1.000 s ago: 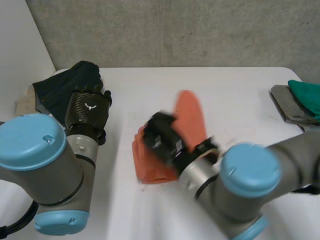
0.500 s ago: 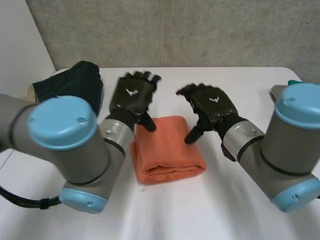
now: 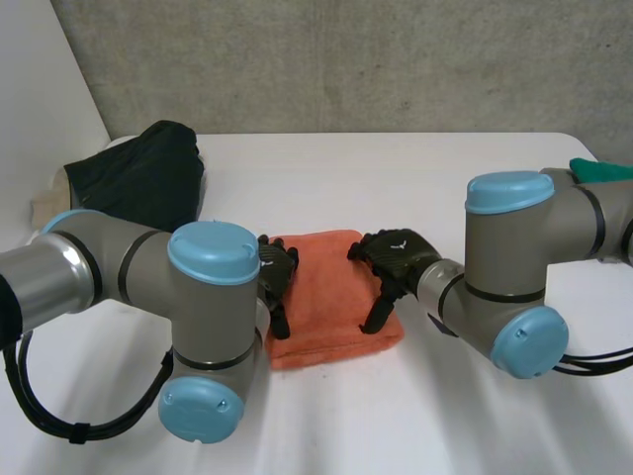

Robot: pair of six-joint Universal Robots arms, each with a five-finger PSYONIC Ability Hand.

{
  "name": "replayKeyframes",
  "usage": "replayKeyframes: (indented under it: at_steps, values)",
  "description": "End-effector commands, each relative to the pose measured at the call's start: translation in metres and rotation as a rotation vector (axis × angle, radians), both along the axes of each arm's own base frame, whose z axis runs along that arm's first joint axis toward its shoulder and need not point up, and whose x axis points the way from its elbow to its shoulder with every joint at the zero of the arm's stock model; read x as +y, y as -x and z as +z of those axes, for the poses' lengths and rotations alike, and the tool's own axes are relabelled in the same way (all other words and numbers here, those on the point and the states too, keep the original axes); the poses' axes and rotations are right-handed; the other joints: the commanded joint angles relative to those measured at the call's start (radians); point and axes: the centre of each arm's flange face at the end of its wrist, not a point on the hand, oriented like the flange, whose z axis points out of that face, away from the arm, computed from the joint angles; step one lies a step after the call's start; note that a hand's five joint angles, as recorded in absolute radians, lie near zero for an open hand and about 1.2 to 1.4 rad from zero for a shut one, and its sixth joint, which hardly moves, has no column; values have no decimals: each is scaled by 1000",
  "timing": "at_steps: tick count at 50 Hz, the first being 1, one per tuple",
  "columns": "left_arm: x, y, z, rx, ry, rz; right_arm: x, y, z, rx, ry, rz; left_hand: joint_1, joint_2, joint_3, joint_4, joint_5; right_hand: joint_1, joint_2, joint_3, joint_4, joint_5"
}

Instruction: Fold the laundry.

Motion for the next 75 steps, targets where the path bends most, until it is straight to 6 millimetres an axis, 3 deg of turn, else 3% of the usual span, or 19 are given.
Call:
replayKeyframes:
  at_steps: [1, 5, 9, 14, 16, 22, 28, 34, 47, 51, 52, 60, 67, 68, 71, 75]
  values:
    - [11, 6, 64, 131, 109, -96, 11, 7, 46, -54, 133, -6, -16, -14, -24, -15, -27, -22, -45, -37, -61, -63]
    - [12, -2, 94, 203, 150, -178, 23, 12, 44, -77, 208, 3, -10, -8, -18, -9, -21, -22, -45, -37, -61, -63]
    - [20, -7, 116, 256, 168, -306, 48, 12, 37, -80, 253, 48, -4, -2, -12, -3, -15, -22, -45, -37, -61, -63]
    - [32, -9, 129, 298, 158, -458, 81, 5, 5, -12, 282, 149, -2, 1, -9, 0, -13, -22, -45, -37, -61, -63]
    - [30, -11, 127, 302, 143, -480, 84, 3, -6, 8, 287, 166, -2, 1, -9, 0, -13, -22, -45, -37, -61, -63]
    - [29, -13, 125, 323, 116, -471, 83, -4, -35, 41, 279, 191, 4, 7, -3, 6, -7, -22, -45, -37, -61, -63]
    - [31, -11, 124, 328, 107, -476, 75, -13, -40, 27, 319, 174, 4, 7, -3, 6, -7, -22, -45, -37, -61, -63]
    - [32, -12, 124, 328, 105, -476, 60, -19, -30, -8, 404, 116, 4, 7, -3, 6, -7, 454, 431, 440, 416, 414]
    - [32, -12, 124, 330, 107, -476, 45, -30, -41, -13, 414, 110, 4, 7, -3, 6, -7, 680, 657, 666, 642, 640]
    - [32, -12, 125, 331, 108, -477, 42, -32, -38, -24, 422, 110, 4, 7, -3, 6, -7, 997, 974, 983, 959, 956]
    - [32, -12, 125, 330, 109, -476, 42, -33, -36, -26, 424, 111, 7, 10, 0, 9, -4, 1197, 1174, 1183, 1159, 1157]
    - [30, -12, 125, 332, 110, -473, 39, -30, -25, -36, 432, 107, 7, 10, 0, 9, -4, 1199, 1176, 1185, 1161, 1159]
    - [29, -13, 126, 333, 115, -469, 21, -5, -5, -21, 425, 60, 7, 10, 0, 9, -4, 1199, 1176, 1185, 1161, 1159]
    - [29, -13, 126, 333, 115, -469, 22, -2, -6, -9, 407, 81, 7, 10, 0, 9, -4, 1151, 1128, 1137, 1113, 1110]
    - [29, -13, 126, 333, 115, -469, 29, 0, -11, 8, 367, 123, 7, 10, 0, 9, -4, 386, 364, 372, 348, 346]
    - [29, -13, 126, 333, 113, -469, 37, 0, -17, 22, 317, 177, 7, 10, 0, 9, -4, 249, 226, 235, 211, 209]
